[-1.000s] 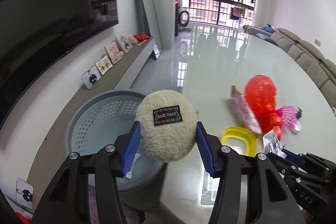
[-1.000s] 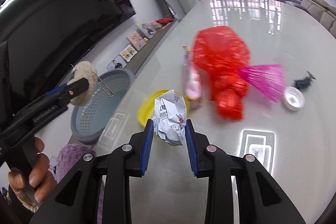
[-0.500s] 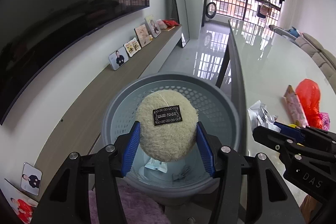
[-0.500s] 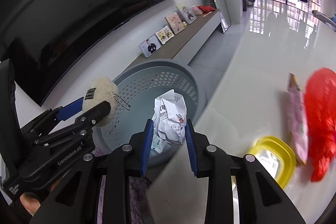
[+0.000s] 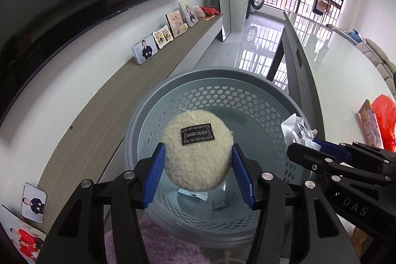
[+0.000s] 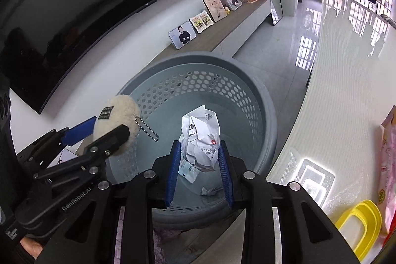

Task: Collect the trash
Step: 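Open both tools to drop the pad and paper into the basket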

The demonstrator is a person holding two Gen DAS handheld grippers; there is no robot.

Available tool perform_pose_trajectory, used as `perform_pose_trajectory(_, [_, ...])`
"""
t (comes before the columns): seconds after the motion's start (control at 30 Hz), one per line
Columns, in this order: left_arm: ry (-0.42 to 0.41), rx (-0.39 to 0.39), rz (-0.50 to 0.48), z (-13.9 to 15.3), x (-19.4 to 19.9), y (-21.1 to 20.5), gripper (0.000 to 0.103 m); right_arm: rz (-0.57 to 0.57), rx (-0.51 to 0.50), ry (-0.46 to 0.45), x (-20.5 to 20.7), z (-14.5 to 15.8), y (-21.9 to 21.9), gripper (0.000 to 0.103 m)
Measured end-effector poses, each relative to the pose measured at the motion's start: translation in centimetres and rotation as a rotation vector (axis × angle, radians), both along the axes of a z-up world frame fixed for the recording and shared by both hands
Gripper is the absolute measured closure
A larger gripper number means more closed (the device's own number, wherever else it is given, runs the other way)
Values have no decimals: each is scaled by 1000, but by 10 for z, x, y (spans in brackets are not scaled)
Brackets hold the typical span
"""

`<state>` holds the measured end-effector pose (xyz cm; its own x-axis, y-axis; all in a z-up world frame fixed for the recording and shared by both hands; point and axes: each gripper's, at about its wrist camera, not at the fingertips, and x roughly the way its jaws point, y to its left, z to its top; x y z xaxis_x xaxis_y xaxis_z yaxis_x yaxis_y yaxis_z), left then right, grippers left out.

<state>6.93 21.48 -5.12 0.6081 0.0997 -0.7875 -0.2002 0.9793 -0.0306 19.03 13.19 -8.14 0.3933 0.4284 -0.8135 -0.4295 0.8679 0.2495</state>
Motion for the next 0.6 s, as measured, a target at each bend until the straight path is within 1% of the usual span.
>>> perform_pose_trajectory(0.07, [-4,0,10,-1,0,3,43,-2,1,1,1,-3,-1,72])
perform_pose_trajectory(0.13, [-11,4,18,-1,-2,3,32,-4,6,-1,2,-4,-3,68])
perform_pose_trajectory(0.17, [-14,5,23,-1,-3,3,30,-5,8,-4,2,-4,-3,62])
perform_pose_trajectory(0.23, [-12,3,26,-1,-4,4,30,-8,9,-18,-1,-3,-4,55])
perform_pose_trajectory(0.47, [-2,8,45,-3,-6,6,30,-13,5,-35,-3,-3,-4,54])
perform_pose_trajectory(0.6, [-7,22,55,-2,-9,7,25,-21,2,-48,-7,-2,-6,54])
